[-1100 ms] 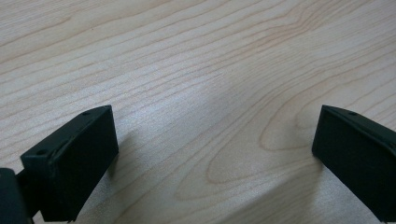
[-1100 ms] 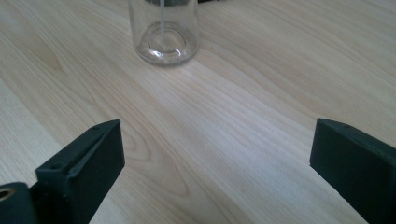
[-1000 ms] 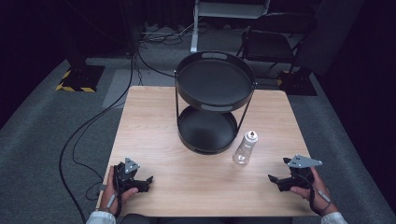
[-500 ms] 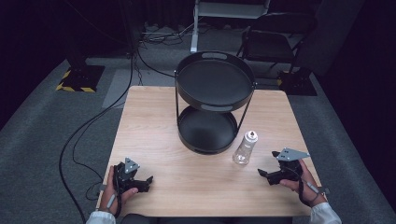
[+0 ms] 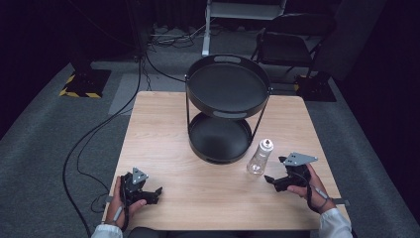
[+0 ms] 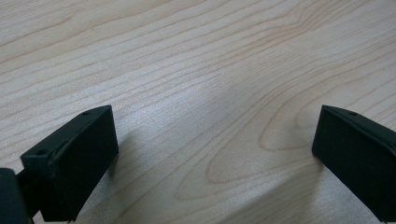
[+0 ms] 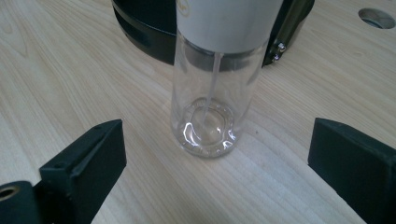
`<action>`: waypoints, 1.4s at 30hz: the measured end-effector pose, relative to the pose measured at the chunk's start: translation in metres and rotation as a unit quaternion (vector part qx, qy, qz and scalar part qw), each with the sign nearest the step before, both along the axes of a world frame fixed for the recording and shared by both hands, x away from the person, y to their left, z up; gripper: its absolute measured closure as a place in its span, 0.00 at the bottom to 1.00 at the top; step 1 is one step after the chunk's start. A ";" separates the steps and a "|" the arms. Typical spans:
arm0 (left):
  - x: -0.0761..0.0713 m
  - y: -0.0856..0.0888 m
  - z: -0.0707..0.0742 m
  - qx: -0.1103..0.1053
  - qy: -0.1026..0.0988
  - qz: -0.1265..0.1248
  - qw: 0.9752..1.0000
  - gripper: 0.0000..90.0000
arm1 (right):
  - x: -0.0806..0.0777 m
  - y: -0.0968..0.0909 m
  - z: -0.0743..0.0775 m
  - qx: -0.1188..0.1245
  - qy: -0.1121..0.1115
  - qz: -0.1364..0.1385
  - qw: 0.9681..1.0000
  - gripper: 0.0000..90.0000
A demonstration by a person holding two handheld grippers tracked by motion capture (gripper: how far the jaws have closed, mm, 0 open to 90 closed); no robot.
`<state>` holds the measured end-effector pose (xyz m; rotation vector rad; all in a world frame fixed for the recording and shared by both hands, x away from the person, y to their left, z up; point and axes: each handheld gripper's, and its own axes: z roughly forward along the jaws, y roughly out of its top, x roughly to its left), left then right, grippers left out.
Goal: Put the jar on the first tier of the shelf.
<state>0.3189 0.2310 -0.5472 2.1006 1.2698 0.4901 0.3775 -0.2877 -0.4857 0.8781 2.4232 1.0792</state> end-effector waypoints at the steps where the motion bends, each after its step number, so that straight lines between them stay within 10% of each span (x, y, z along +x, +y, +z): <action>1: 0.000 0.000 0.000 0.000 0.000 0.000 1.000 0.00 | 0.001 0.002 0.000 0.002 0.001 0.000 1.000 0.05; 17: 0.000 0.000 0.000 0.000 0.000 0.000 1.000 0.00 | 0.026 0.027 -0.004 0.031 0.009 -0.007 0.999 0.14; 30: 0.000 0.000 0.000 0.000 0.000 0.000 1.000 0.00 | 0.035 0.031 -0.004 0.091 0.003 -0.027 0.996 0.44; 42: 0.000 0.000 0.000 0.000 0.000 0.000 1.000 0.00 | 0.029 0.035 0.003 0.087 -0.010 -0.036 0.996 0.45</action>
